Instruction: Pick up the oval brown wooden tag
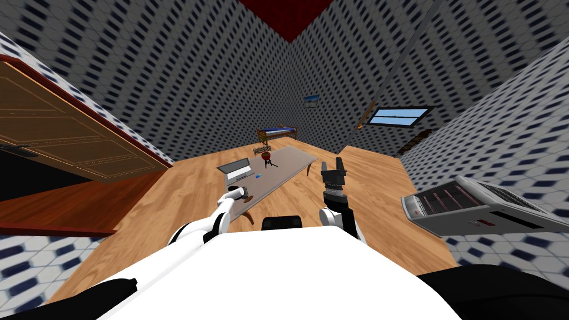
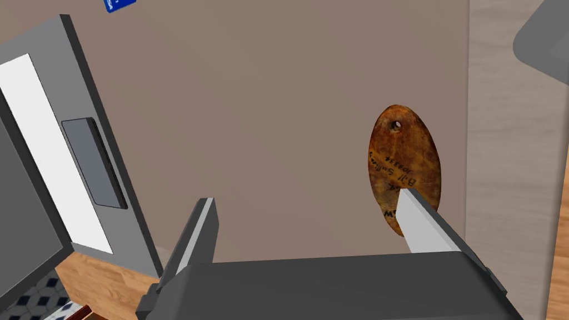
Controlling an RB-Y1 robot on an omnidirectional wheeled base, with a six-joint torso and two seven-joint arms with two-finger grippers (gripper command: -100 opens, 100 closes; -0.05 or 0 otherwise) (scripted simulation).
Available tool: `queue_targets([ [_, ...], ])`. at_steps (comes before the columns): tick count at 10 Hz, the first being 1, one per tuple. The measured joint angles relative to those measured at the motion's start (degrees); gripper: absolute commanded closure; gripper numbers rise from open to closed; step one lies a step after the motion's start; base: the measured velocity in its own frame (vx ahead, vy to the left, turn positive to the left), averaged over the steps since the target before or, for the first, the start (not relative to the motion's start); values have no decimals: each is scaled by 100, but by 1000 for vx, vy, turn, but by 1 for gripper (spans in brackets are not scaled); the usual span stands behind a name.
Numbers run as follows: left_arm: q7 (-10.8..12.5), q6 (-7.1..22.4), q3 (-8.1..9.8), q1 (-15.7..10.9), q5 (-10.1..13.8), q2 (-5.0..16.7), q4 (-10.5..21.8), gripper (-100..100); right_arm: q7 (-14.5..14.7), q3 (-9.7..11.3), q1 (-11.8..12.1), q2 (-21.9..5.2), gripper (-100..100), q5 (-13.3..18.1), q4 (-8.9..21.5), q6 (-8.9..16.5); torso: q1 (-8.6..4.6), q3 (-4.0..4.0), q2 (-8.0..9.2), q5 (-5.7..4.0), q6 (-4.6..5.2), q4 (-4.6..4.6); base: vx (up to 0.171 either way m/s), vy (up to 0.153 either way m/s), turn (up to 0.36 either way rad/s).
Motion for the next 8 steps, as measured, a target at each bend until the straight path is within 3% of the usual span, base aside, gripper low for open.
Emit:
queue_targets([
  [2,82,208,3,-30,-46,-1,274,-100,0,0,0,0,0,0,0,0,1,-4,-8,0,0,-1,87,10,2],
  [4,12,244,26,-262,58,116,938,-100,0,0,0,0,0,0,0,0,4,-8,-14,1,1,-3,52,6,0],
  [6,78,430,16,-129,2,78,675,-100,0,0,0,0,0,0,0,0,-1,7,12,0,0,3,24,2,3],
  [8,158,706,4,-21,-35,60,683,-100,0,0,0,0,0,0,0,0,1,0,-2,0,0,0,47,4,4],
])
